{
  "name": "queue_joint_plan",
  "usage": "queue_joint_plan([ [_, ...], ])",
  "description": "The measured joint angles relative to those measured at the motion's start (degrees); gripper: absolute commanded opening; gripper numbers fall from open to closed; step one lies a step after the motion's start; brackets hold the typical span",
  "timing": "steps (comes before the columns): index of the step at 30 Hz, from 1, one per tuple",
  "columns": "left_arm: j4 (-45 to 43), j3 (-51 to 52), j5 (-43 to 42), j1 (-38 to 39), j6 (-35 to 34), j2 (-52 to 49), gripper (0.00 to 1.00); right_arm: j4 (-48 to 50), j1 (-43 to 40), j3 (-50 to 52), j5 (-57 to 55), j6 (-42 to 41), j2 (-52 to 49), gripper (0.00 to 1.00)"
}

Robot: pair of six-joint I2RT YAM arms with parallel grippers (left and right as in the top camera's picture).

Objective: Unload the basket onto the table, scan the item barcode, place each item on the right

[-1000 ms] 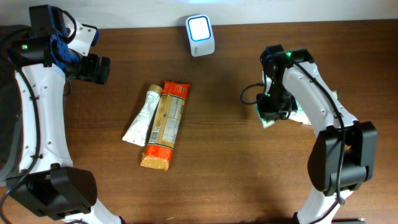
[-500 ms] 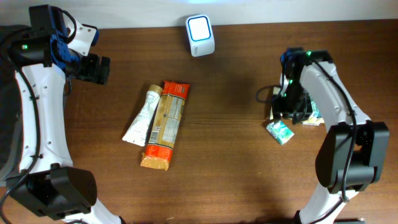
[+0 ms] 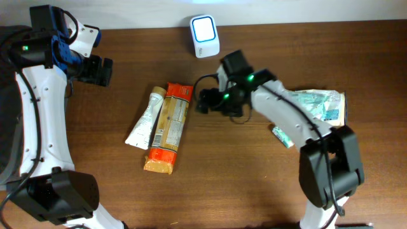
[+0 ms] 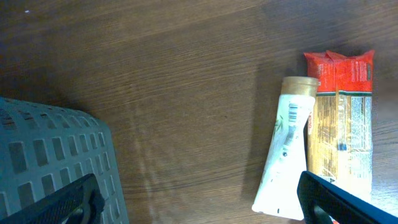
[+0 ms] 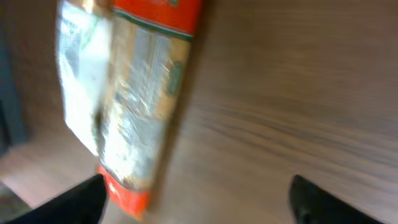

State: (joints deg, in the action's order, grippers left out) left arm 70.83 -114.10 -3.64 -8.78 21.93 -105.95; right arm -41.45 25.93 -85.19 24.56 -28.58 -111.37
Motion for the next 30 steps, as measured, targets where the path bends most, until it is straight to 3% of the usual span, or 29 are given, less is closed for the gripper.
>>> queue_joint_plan([
  [5, 0.04, 0.0, -0.02, 0.0, 0.0, 0.0, 0.99, 10.58, 6.21, 7.32, -4.44, -11.19, -0.11, 0.66],
  [11, 0.09, 0.0, -0.02, 0.0, 0.0, 0.0, 0.99, 21.18, 10.58, 9.99, -8.0, -19.12, -1.57, 0.64],
  [18, 0.07, 0.0, -0.02, 0.0, 0.0, 0.0, 0.99, 33.03, 13.42, 10.4, -8.68, -20.96, -8.44, 0.64],
  [25, 0.07, 0.0, -0.02, 0.0, 0.0, 0.0, 0.99, 35.95, 13.62, 9.62, -8.96, -21.0, -10.01, 0.64],
  [30, 0.09, 0.0, -0.02, 0.0, 0.0, 0.0, 0.99, 36.11, 13.62, 9.22, -9.25, -21.07, -10.67, 0.46],
])
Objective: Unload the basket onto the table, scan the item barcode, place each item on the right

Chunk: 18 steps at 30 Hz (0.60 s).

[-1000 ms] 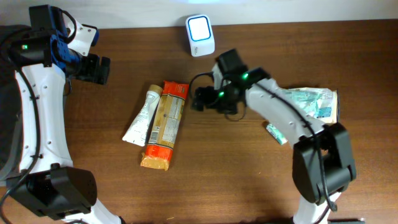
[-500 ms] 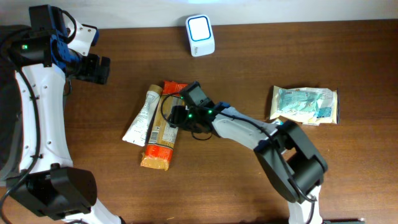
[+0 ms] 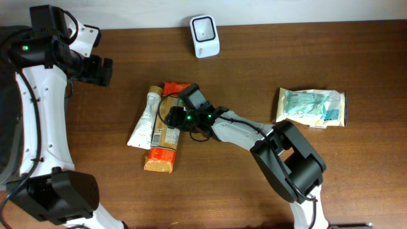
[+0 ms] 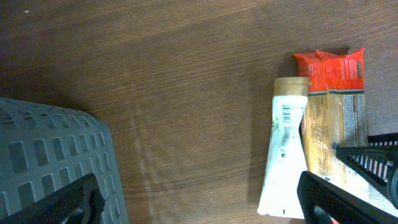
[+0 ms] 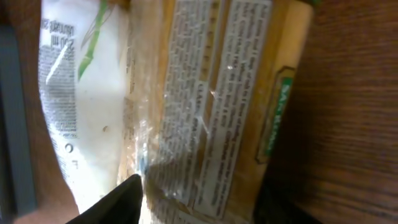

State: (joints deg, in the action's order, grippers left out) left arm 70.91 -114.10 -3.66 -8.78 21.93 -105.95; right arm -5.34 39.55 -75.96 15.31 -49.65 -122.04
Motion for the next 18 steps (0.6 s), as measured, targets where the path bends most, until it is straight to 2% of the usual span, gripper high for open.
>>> queue_joint_plan([
  [3, 0.0, 0.0, 0.0, -0.04, 0.0, 0.0, 0.99, 0.0, -0.02, -0.11, -0.28, -0.31, -0.33, 0.29],
  [7, 0.0, 0.0, 0.0, -0.37, 0.0, 0.0, 0.99, -0.55, -0.09, -0.44, 0.02, -0.98, -0.39, 0.18],
  [8, 0.0, 0.0, 0.0, -0.37, 0.0, 0.0, 0.99, -1.27, -0.17, -0.76, 0.35, -1.07, -0.37, 0.12],
  [13, 0.0, 0.0, 0.0, -0.37, 0.0, 0.0, 0.99, -5.42, -1.38, -1.27, 4.57, 1.6, 0.61, 0.1],
  [18, 0.0, 0.0, -0.02, -0.37, 0.0, 0.0, 0.99, -21.66, -3.23, 0.07, 3.8, 5.99, 6.93, 0.11],
])
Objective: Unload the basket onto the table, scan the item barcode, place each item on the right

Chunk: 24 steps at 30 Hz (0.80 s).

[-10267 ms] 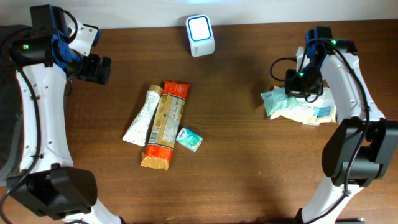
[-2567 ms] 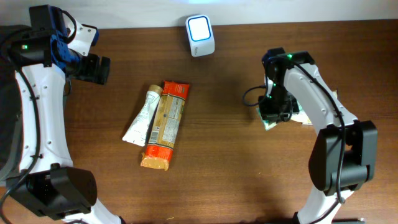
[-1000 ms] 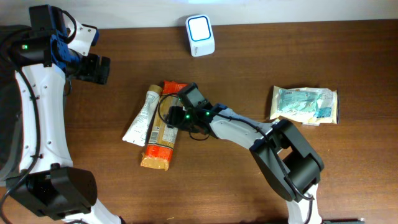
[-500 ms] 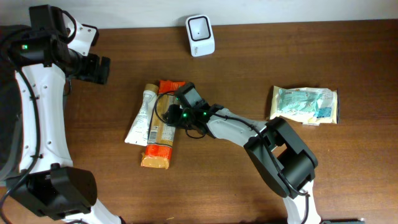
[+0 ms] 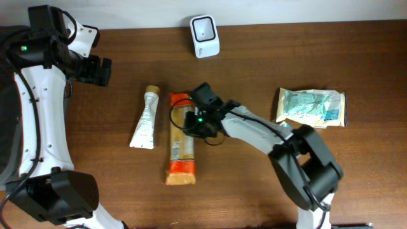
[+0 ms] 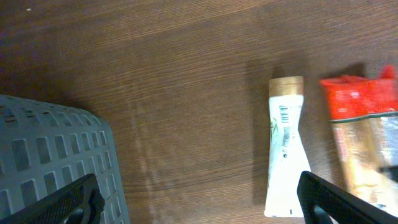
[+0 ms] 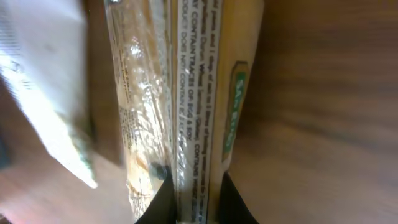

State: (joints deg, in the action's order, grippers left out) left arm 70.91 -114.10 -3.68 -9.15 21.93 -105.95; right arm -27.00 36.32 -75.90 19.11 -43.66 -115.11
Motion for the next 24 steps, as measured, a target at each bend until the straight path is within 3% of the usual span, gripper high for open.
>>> queue_joint_plan([
  [1, -0.02, 0.0, 0.02, 0.0, 0.0, 0.0, 0.99, -3.23, -0.59, 0.13, -0.46, 0.55, 1.11, 0.15],
  [4, 0.0, 0.0, 0.04, 0.0, 0.0, 0.0, 0.99, -11.13, -1.42, 0.17, -0.87, 2.71, 2.14, 0.47],
  [8, -0.02, 0.0, 0.02, 0.0, 0.0, 0.0, 0.99, -21.46, -2.12, 0.7, 0.96, 10.64, 2.14, 0.54],
  [9, 0.0, 0.0, 0.02, 0.0, 0.0, 0.0, 0.99, -22.71, -2.43, 0.33, 1.22, 12.2, 2.14, 0.6],
  [12, 0.0, 0.0, 0.02, 0.0, 0.0, 0.0, 0.99, -33.88, -5.6, -7.63, 0.79, 23.45, 1.95, 0.69],
  [15, -0.02, 0.0, 0.02, 0.0, 0.0, 0.0, 0.99, -38.12, -7.87, -17.35, -1.53, 34.14, 2.25, 0.71],
  [18, -0.02, 0.0, 0.02, 0.0, 0.0, 0.0, 0.99, -35.95, -7.96, -19.96, -2.01, 41.64, 2.25, 0.7],
  [24, -0.04, 0.0, 0.02, 0.0, 0.0, 0.0, 0.99, -24.55, -1.11, -20.22, -2.34, 40.17, 0.15, 0.6],
])
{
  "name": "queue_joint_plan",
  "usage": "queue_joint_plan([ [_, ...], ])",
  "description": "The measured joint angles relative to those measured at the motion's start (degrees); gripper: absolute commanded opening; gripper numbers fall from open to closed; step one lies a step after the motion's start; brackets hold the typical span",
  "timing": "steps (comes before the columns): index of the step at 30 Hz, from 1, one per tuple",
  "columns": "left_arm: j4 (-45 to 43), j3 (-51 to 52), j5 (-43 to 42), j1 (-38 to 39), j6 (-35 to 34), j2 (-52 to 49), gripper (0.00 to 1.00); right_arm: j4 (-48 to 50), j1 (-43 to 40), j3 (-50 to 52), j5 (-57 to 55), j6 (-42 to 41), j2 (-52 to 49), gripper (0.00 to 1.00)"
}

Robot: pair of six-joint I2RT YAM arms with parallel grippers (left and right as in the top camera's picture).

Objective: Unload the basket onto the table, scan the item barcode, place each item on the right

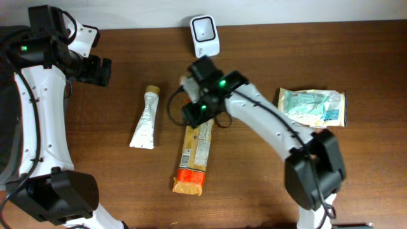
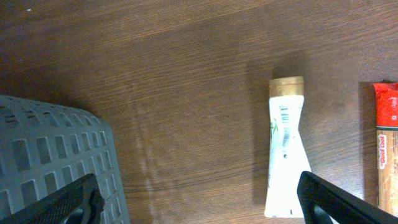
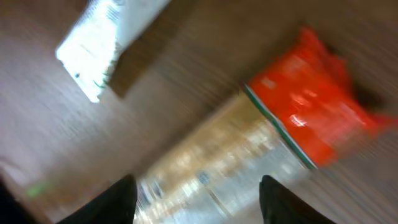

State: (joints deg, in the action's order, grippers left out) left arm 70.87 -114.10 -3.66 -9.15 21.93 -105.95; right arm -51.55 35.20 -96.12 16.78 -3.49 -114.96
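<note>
A long pasta packet (image 1: 196,152) with orange-red ends hangs slanted at mid-table, its upper end under my right gripper (image 1: 198,113). In the blurred right wrist view the packet (image 3: 249,149) fills the space between the fingers of the right gripper (image 3: 199,202), which is shut on it, and its red end points away. The white scanner (image 1: 205,27) stands at the back edge, just beyond that gripper. My left gripper (image 1: 96,70) is far left, open and holding nothing. The left gripper (image 2: 199,208) looks down on bare wood.
A white tube (image 1: 145,117) with a gold cap lies left of the packet, its barcode facing up in the left wrist view. A teal pouch (image 1: 311,107) lies at the right. A grey slatted basket (image 2: 50,155) sits under the left arm.
My right gripper has moved back toward the scanner and now holds the packet by its upper end. The packet has swung to a slant, its lower end nearer the front. The left arm is unchanged.
First my right gripper was open, right of the packet and tube lying side by side. Then it was down over the packet. Then it was shut on the packet, which stood apart from the tube. Now the packet is nearer the scanner.
</note>
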Motion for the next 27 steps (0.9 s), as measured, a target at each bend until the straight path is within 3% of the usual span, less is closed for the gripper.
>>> queue_joint_plan([
  [6, 0.0, 0.0, 0.0, 0.0, 0.0, 0.0, 0.99, 6.84, 1.64, 0.0, -0.04, -13.07, -9.46, 0.6],
  [14, 0.02, 0.0, 0.0, 0.0, 0.0, 0.0, 0.99, 8.96, 1.57, -0.04, -2.62, -16.13, -10.1, 0.6],
  [24, 0.02, 0.0, 0.0, 0.0, 0.0, 0.0, 0.99, -5.01, -8.72, -1.66, -7.34, -21.33, -10.16, 0.59],
  [27, 0.07, 0.0, -0.02, 0.0, 0.0, 0.0, 0.99, -14.73, -11.34, -8.85, -6.4, -18.32, -11.61, 0.69],
])
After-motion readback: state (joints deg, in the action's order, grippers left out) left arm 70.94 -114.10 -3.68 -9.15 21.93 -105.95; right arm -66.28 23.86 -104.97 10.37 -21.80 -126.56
